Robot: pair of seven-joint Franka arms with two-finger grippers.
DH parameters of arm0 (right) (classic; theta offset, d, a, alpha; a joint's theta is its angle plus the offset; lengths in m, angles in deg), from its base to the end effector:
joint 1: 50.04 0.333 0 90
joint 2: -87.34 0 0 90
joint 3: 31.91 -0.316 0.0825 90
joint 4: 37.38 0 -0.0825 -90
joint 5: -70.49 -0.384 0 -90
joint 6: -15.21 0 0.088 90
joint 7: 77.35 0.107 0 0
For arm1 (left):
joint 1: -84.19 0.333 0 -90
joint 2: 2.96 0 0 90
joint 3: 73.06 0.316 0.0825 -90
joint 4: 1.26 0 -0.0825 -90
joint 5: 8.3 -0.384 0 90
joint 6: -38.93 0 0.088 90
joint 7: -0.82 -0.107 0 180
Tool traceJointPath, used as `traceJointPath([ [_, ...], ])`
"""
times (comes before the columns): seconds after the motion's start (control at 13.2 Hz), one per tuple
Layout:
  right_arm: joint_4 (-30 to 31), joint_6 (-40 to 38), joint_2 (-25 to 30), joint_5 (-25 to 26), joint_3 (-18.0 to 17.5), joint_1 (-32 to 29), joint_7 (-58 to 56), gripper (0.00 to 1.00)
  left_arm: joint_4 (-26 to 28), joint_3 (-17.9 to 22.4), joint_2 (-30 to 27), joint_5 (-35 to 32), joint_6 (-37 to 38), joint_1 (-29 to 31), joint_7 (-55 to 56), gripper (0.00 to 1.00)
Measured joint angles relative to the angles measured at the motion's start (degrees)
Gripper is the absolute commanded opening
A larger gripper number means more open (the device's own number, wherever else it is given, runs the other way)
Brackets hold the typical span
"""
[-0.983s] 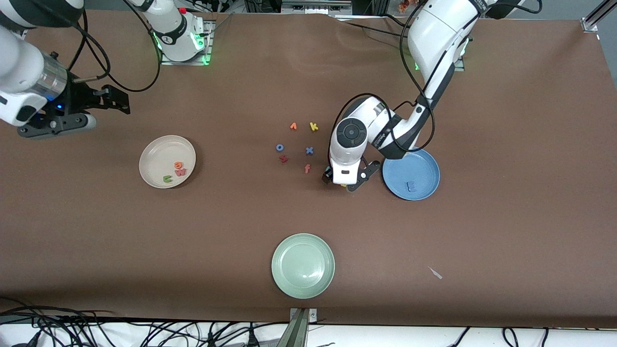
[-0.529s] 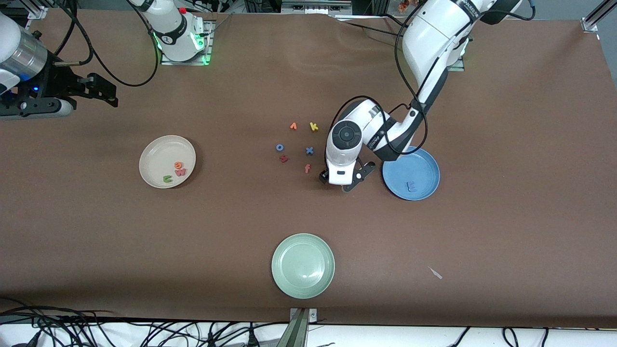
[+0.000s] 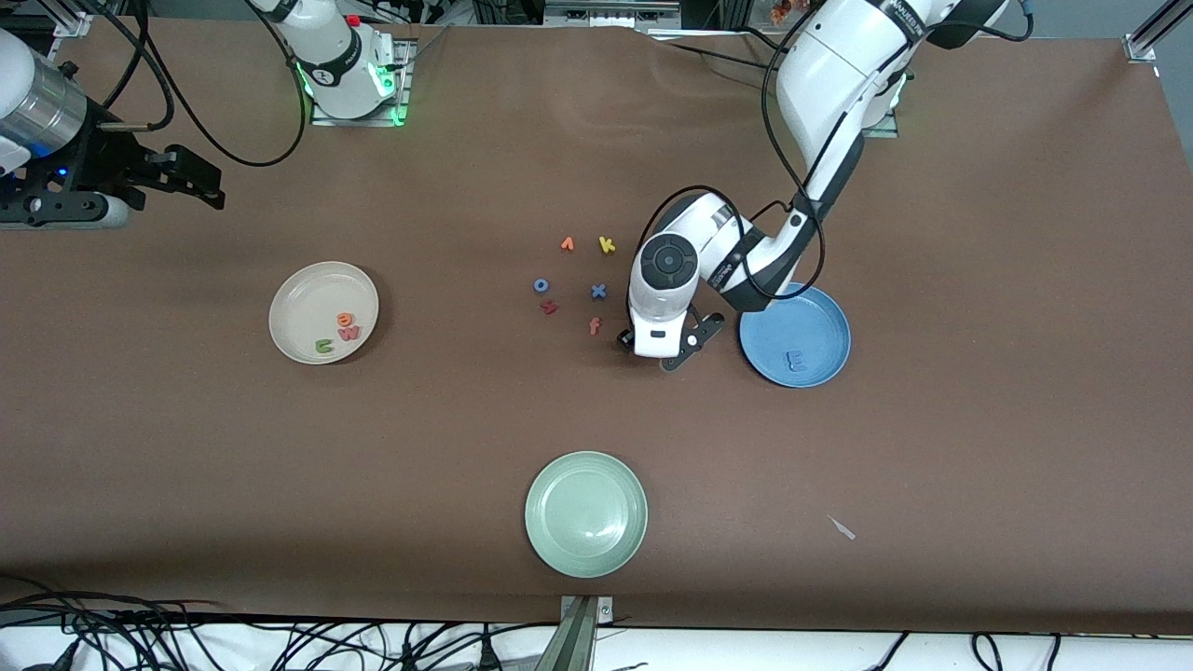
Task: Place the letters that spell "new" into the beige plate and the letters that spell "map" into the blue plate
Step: 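Withdraw the right gripper to rest while the left gripper reaches teal d, then lower the left gripper onto the teal d and close on it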
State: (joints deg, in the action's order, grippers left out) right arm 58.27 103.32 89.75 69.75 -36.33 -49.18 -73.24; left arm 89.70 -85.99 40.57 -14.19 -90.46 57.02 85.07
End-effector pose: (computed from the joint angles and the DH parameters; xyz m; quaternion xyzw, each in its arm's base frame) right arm 0.5328 0.0515 0.5984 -0.9989 -0.0100 0.0451 0.0012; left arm 0.5417 -0.4268 0.1908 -0.9279 -0.3692 0.0512 0.0115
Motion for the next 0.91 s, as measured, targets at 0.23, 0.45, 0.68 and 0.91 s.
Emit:
traceJointPath([
  [0.23,0.01,0.01,0.00,0.00,0.00,-0.02,0.04,1.00,-0.79,0.00,0.70,0.00,-0.04,-0.58,0.09,0.79],
  [0.45,0.03,0.11,0.00,0.00,0.00,-0.06,0.06,1.00,-1.78,0.00,1.67,0.00,-0.04,-0.87,0.36,0.78],
  [0.68,0.10,0.12,-0.01,0.00,0.00,-0.08,0.10,1.00,-2.10,0.00,2.05,0.00,-0.37,-0.87,0.43,0.64],
  [0.91,0.17,0.12,-0.01,0.00,0.00,-0.08,0.10,1.00,-2.16,0.00,2.10,0.00,-0.98,-0.87,0.47,0.55],
])
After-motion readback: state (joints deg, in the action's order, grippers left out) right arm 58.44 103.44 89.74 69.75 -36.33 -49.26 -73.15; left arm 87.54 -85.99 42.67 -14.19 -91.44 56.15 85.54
